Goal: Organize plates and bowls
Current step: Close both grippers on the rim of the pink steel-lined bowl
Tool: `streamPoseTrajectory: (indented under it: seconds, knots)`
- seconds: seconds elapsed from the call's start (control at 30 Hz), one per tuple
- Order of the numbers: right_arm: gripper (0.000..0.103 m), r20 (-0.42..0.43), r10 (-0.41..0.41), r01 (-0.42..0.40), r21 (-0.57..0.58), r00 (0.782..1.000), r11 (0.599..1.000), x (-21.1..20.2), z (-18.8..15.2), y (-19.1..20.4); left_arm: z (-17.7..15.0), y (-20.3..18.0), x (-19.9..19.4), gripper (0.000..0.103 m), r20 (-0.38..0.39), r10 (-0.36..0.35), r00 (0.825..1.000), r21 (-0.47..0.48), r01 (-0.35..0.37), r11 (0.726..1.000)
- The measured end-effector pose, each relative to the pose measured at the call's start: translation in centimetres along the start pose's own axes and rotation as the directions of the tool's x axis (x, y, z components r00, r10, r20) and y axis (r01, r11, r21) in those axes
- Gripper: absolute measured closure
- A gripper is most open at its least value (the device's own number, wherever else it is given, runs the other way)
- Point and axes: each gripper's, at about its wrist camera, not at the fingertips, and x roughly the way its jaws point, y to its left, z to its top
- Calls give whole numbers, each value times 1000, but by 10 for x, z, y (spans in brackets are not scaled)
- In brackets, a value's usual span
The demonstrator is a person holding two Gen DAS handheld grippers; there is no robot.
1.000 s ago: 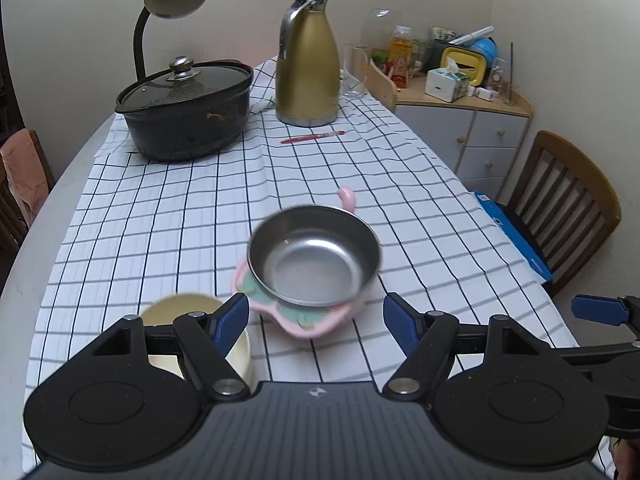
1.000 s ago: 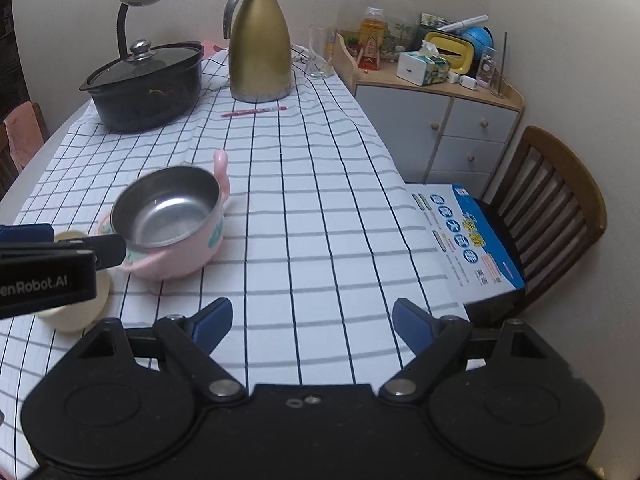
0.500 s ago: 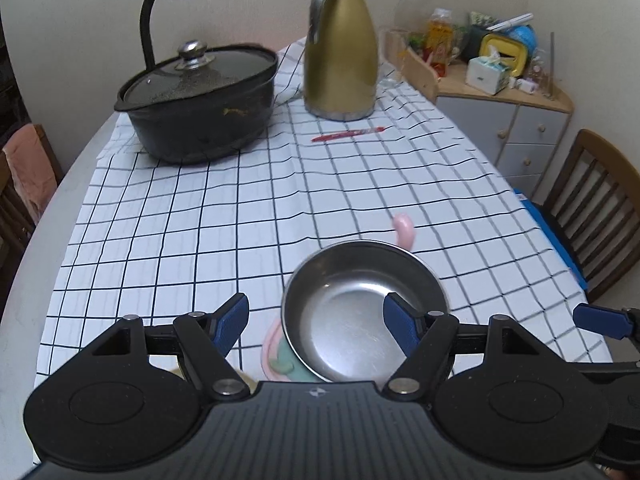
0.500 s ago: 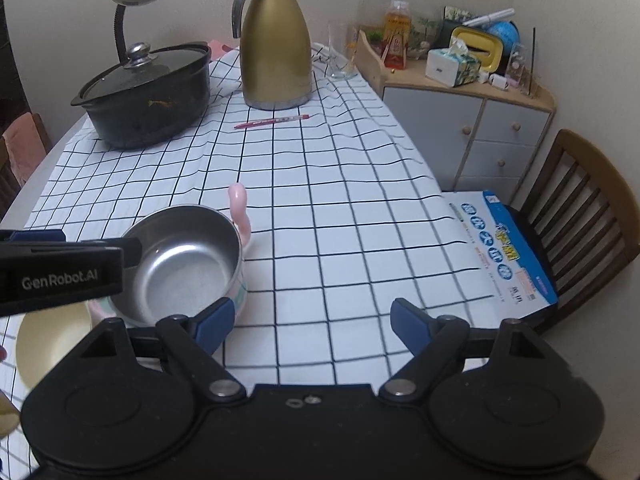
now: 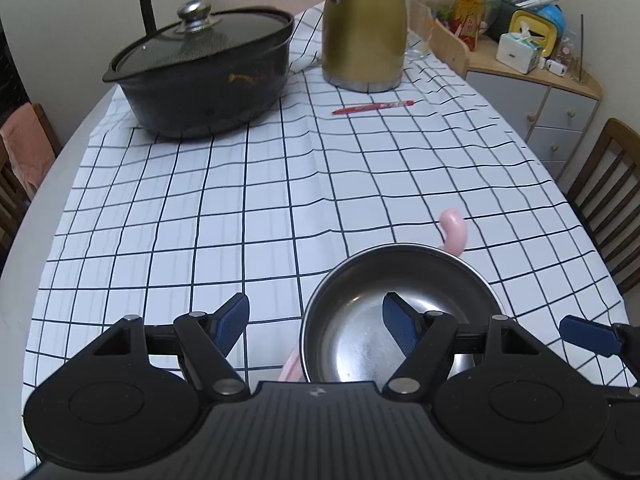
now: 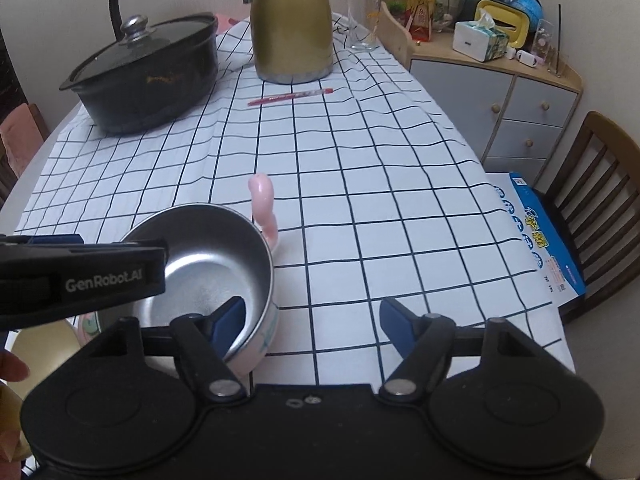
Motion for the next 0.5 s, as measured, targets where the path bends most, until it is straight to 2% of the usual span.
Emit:
streamPoseTrajectory:
  seconds: [0.07,0.13,0.27,0.33,0.47,0.5]
  knots:
    - [35,-9,0,0,0,1000,1000,5,1,2,2,2,7,30,-12,8,1000,-6,-8,1000]
    - [39,-17,4,-4,-4,1000,1000,8,2,5,3,3,13,40,-30,-5,1000,-11,5,1000]
    - [48,-37,9,-9,-8,999,1000,15,3,10,3,3,21,53,-48,-1,999,1,1,1000]
    - [54,-44,13,-13,-5,999,1000,18,3,12,3,3,24,65,-64,2,998,2,-2,1000]
    - [67,-58,22,-22,1,998,1000,20,3,15,0,5,27,74,-81,-6,997,-3,6,1000]
    - [69,-62,24,-24,2,998,1000,21,2,16,0,5,28,81,-85,-8,996,-2,7,1000]
